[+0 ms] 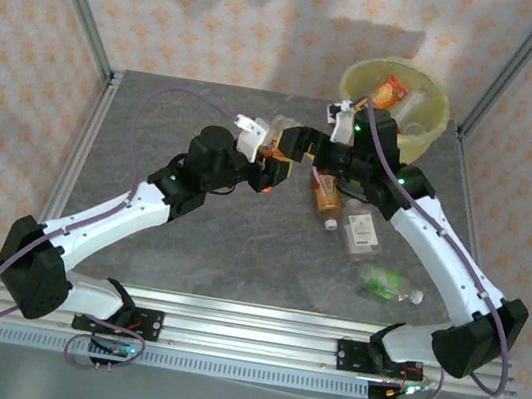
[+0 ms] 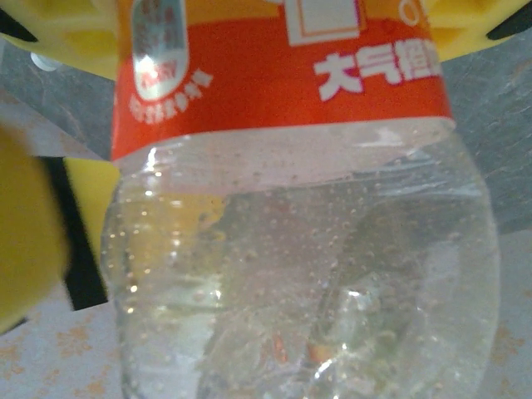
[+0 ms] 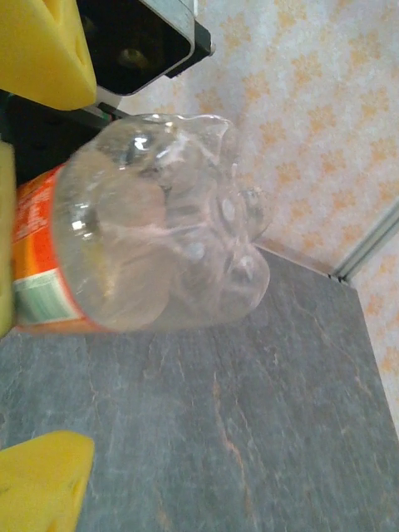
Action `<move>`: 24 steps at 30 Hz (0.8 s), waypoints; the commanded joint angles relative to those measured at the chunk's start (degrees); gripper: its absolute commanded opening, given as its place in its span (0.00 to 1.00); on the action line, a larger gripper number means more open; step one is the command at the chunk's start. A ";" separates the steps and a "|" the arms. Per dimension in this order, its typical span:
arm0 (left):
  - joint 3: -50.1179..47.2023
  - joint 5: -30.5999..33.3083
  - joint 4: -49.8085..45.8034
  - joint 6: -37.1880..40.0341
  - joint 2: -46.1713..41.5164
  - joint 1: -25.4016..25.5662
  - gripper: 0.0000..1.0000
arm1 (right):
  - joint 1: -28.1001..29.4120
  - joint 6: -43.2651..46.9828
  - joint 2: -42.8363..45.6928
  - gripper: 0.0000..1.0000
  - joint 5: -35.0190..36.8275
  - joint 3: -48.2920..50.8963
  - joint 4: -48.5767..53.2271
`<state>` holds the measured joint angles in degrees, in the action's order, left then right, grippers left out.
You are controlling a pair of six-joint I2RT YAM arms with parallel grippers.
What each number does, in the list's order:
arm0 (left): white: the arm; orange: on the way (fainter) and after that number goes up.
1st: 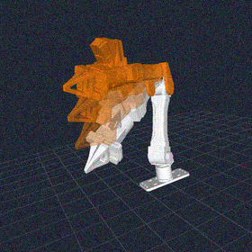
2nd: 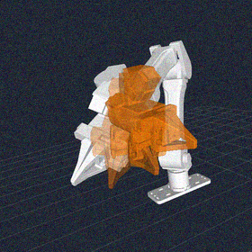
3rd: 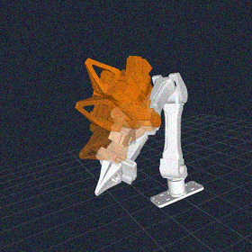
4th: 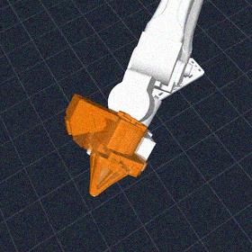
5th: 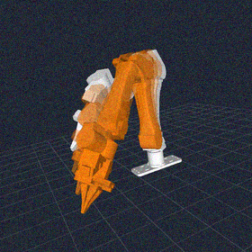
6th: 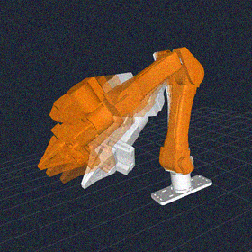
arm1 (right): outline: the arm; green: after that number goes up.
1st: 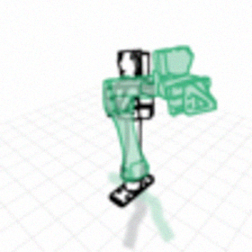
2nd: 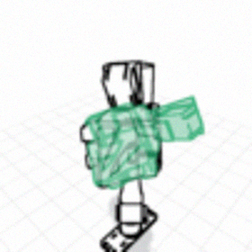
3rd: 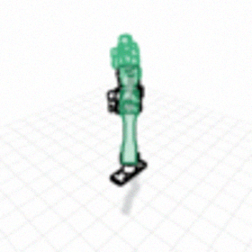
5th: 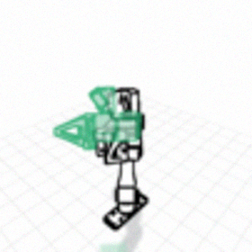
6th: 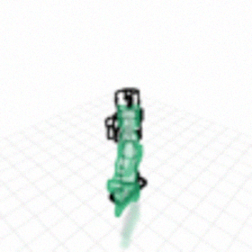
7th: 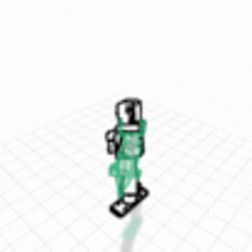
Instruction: Put the plastic bottles in the bin
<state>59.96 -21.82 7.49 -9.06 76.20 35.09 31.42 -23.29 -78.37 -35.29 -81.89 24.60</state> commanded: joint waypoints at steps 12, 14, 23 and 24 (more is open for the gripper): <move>2.42 -7.93 1.57 0.98 -1.23 -0.36 0.56 | 0.75 -0.79 -5.22 0.83 -3.31 -3.77 -5.44; 2.21 -7.26 1.40 1.04 -1.47 -0.38 0.56 | 0.75 -0.73 -5.31 0.80 -2.57 -3.73 -5.27; 1.26 -6.62 2.20 1.11 -3.07 -0.46 0.56 | 0.79 -1.55 -3.22 0.66 0.57 -1.07 -6.20; 1.39 -6.49 1.89 1.07 -3.07 -0.46 0.56 | 0.75 -1.78 -3.03 0.62 0.49 -0.85 -6.44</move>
<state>60.07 -27.07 7.11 -8.91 75.90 34.61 32.23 -24.29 -83.22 -37.06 -83.83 20.10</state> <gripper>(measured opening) 0.559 0.650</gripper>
